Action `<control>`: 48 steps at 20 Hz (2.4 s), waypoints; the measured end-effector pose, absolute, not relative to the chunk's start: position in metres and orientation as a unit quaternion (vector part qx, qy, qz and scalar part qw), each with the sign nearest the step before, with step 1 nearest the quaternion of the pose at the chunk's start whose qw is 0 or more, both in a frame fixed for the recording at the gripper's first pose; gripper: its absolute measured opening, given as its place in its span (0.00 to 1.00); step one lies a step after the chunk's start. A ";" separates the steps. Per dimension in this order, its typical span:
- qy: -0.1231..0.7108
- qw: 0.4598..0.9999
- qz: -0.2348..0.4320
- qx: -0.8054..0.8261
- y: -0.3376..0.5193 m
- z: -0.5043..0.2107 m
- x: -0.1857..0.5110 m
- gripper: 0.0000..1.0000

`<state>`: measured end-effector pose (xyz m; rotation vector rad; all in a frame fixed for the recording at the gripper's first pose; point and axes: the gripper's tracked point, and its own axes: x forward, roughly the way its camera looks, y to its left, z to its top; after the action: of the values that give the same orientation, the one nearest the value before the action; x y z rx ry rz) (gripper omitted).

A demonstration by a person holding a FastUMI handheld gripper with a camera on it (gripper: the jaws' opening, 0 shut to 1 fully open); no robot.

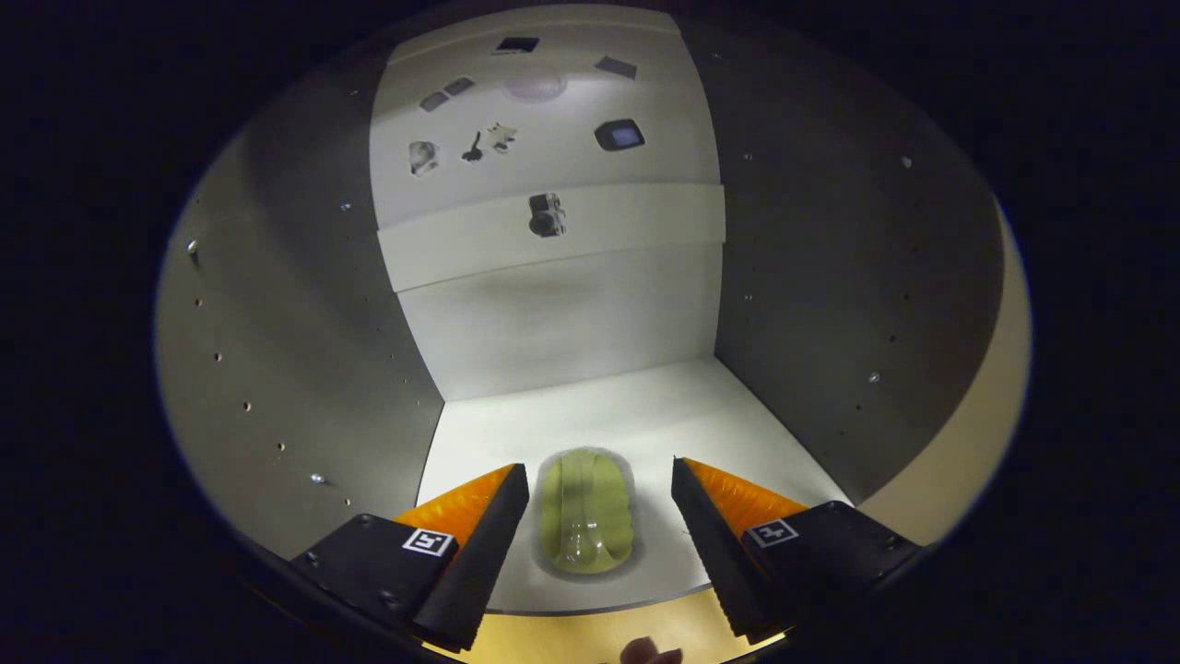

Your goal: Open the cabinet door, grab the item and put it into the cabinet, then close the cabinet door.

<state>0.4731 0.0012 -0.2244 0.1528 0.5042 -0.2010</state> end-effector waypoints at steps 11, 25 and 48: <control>0.049 0.995 -0.090 0.008 0.013 -0.083 0.354 0.98; 0.006 0.996 -0.081 -0.036 -0.014 -0.026 0.147 0.98; 0.051 0.961 -0.273 0.020 -0.308 -0.072 0.034 0.98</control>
<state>0.0337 -0.3078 -0.0724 0.0403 0.1029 -0.5529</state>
